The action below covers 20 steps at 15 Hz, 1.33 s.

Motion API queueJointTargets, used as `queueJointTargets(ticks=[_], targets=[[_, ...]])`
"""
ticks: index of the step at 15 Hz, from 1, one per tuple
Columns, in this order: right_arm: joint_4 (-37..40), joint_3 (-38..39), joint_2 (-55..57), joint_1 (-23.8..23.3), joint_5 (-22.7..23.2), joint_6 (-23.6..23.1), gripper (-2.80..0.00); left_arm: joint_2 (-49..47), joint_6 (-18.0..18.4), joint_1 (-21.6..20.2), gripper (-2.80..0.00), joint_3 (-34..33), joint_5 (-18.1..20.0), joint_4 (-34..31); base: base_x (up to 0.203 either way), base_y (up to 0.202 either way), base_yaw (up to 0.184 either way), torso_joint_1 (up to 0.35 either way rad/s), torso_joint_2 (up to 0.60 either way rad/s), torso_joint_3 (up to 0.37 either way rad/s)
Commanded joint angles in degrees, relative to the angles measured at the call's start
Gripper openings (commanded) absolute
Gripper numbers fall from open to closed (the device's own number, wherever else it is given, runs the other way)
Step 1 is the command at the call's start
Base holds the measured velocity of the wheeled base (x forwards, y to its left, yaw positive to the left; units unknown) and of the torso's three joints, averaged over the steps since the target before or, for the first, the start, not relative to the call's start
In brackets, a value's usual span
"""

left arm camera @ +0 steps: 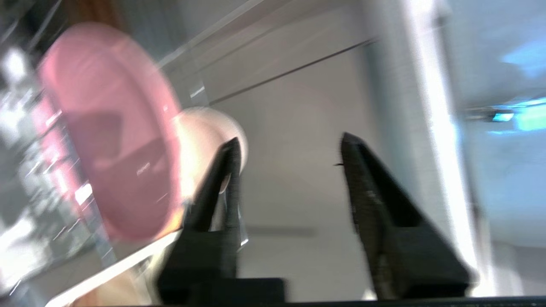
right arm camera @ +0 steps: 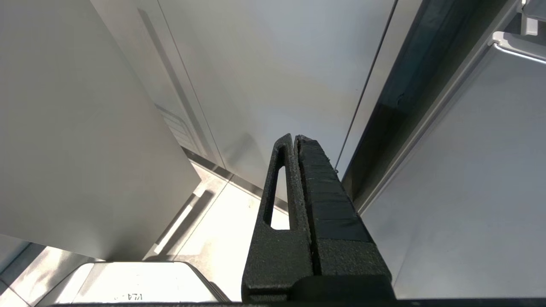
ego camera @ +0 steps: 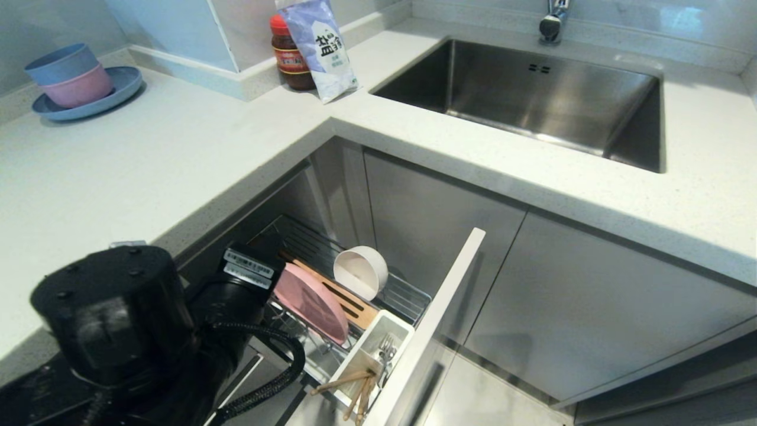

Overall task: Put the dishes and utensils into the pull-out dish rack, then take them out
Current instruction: Take the plate out of the cupboard

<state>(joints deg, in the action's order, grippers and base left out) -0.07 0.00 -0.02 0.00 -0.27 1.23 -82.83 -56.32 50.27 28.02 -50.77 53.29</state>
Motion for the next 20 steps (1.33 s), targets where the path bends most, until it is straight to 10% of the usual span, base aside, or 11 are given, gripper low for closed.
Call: queueJointTargets(ticks=[1,6,9,13,20], targets=[[0.0,0.1,-0.2,0.0,0.0,0.0,-2.8,6.0,12.7,0.6,-2.8,4.8,1.0,3.1,0.0,0.0,0.0,0.0,0.0,0.0],[0.0,0.1,-0.2,0.0,0.0,0.0,-2.8,11.8,52.7,0.4,-2.8,5.7,24.0,12.6,0.0,0.0,0.0,0.0,0.0,0.0],[0.0,0.1,-0.2,0.0,0.0,0.0,-2.8,14.4,67.6,-4.7,-2.8,6.9,28.4,12.9,0.0,0.0,0.0,0.0,0.0,0.0],[0.0,0.1,-0.2,0.0,0.0,0.0,-2.8,21.9,75.0,-14.9,-2.8,8.6,29.4,5.7,0.0,0.0,0.0,0.0,0.0,0.0],[0.0,0.1,-0.2,0.0,0.0,0.0,-2.8,46.4,71.3,-34.6,-2.8,16.8,40.0,-37.8,0.0,0.0,0.0,0.0,0.0,0.0]])
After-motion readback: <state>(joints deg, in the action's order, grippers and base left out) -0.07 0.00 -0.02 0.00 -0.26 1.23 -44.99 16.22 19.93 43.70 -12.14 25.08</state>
